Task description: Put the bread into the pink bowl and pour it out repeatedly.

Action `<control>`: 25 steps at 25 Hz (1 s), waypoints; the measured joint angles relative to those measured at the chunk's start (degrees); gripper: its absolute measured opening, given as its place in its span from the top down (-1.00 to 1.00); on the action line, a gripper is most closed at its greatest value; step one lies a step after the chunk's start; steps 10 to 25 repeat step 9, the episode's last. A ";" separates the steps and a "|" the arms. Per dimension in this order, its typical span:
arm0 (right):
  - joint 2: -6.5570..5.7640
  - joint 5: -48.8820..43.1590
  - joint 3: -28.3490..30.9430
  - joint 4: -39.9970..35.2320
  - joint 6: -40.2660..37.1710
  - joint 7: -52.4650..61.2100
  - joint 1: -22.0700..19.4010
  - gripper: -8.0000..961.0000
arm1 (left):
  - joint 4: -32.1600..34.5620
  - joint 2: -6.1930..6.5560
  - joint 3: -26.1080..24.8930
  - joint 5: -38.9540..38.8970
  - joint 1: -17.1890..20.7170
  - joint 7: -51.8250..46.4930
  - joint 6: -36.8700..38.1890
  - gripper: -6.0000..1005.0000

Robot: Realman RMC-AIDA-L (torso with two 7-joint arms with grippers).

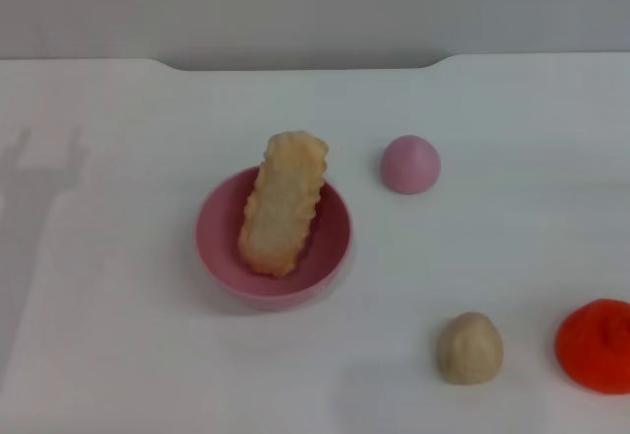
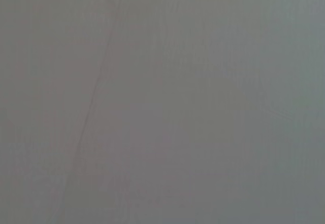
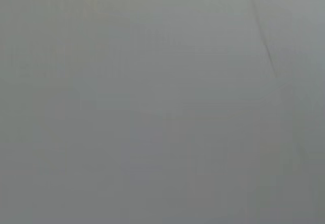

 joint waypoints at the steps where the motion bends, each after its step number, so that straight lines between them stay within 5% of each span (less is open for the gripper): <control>1: 0.00 0.01 0.41 0.41 -0.11 -0.16 0.30 -0.24 | -0.07 0.03 -0.03 -0.05 0.15 -0.06 0.07 -0.38; 25: -0.01 0.08 1.86 1.98 -0.63 -1.24 1.83 -0.24 | -0.09 0.27 -0.48 -0.19 0.52 -0.65 0.55 -0.38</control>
